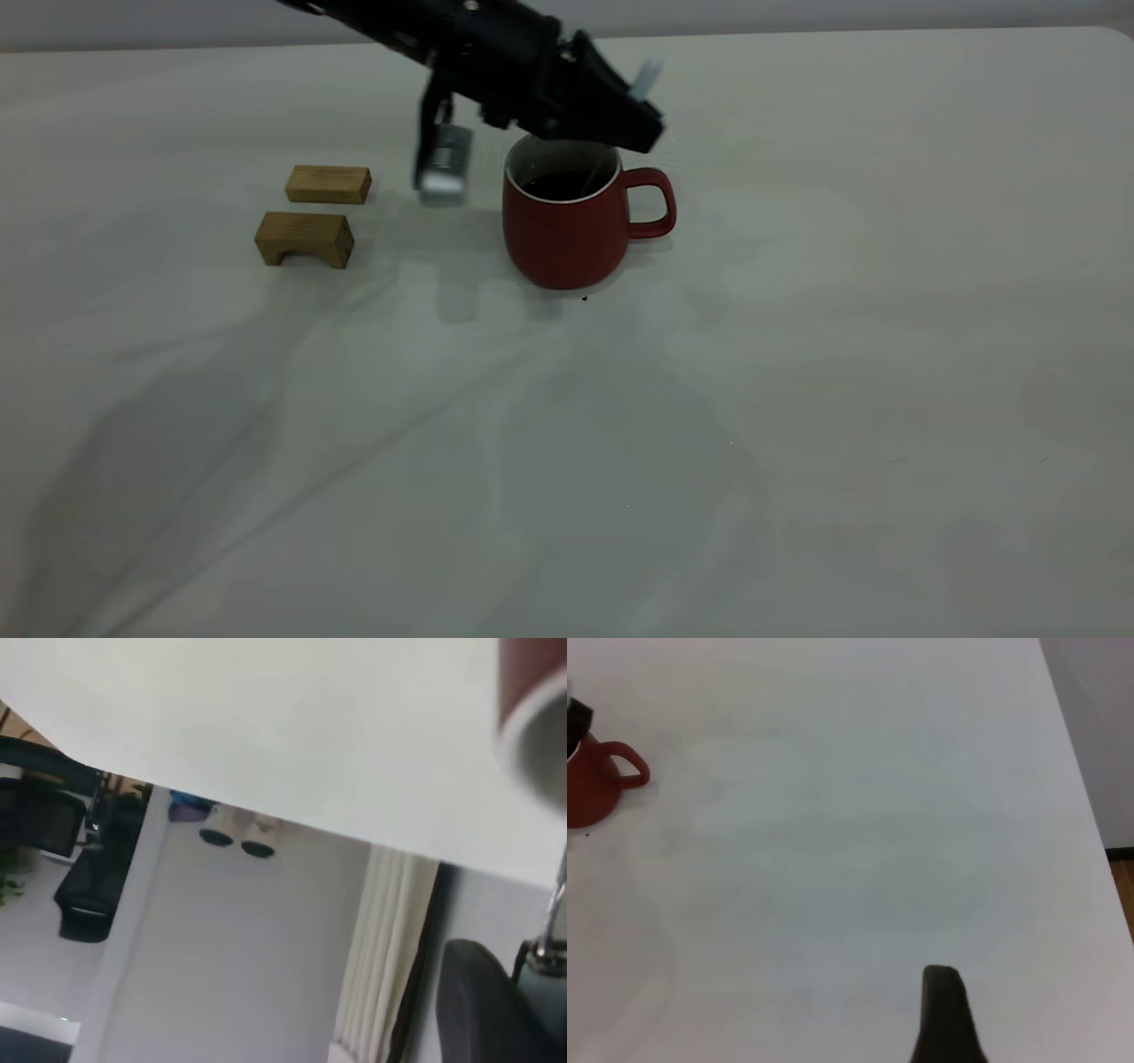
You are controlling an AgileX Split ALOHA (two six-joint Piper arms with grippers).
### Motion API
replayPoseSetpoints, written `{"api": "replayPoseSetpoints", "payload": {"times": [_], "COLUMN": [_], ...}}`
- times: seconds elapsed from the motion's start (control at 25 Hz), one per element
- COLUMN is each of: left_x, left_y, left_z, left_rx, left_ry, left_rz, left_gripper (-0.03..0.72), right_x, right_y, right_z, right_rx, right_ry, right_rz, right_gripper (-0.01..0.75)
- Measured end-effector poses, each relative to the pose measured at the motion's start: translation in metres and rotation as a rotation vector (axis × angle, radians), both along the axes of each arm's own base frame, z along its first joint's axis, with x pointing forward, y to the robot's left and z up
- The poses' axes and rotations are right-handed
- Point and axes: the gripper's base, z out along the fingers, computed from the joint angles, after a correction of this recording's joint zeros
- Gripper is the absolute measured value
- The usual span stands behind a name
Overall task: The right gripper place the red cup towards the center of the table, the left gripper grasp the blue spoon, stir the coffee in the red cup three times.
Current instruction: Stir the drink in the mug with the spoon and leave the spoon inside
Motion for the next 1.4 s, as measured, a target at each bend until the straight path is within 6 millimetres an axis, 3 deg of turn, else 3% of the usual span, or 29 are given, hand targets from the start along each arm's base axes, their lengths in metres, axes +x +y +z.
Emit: {"api": "replayPoseSetpoints", "payload": {"times": [0.16,0.28,0.52,0.76,1.12,1.4], "left_x": [0.008,0.016,0.015,0.002,0.007,0.01], "left_y": [0.02,0.022,-0.004,-0.019,0.018,0.019], "left_z": [-0.002,-0.003,0.0,-0.002,-0.01,-0.011], "left_rx": [0.031,0.049,-0.005,-0.059,0.055,0.068], "left_ry": [0.0,-0.095,-0.212,-0.167,-0.044,-0.055], "left_rz": [0.04,0.079,0.086,0.003,0.01,0.038], "left_gripper": [0.112,0.112,0.112,0.112,0.112,0.112], "right_x": [0.0,0.0,0.0,0.0,0.0,0.0], "right_y": [0.0,0.0,0.0,0.0,0.0,0.0], "right_z": [0.0,0.0,0.0,0.0,0.0,0.0], "right_rx": [0.0,0.0,0.0,0.0,0.0,0.0], "right_ry": [0.0,0.0,0.0,0.0,0.0,0.0], "right_rz": [0.0,0.0,0.0,0.0,0.0,0.0], "right_gripper": [0.572,0.572,0.572,0.572,0.572,0.572]}}
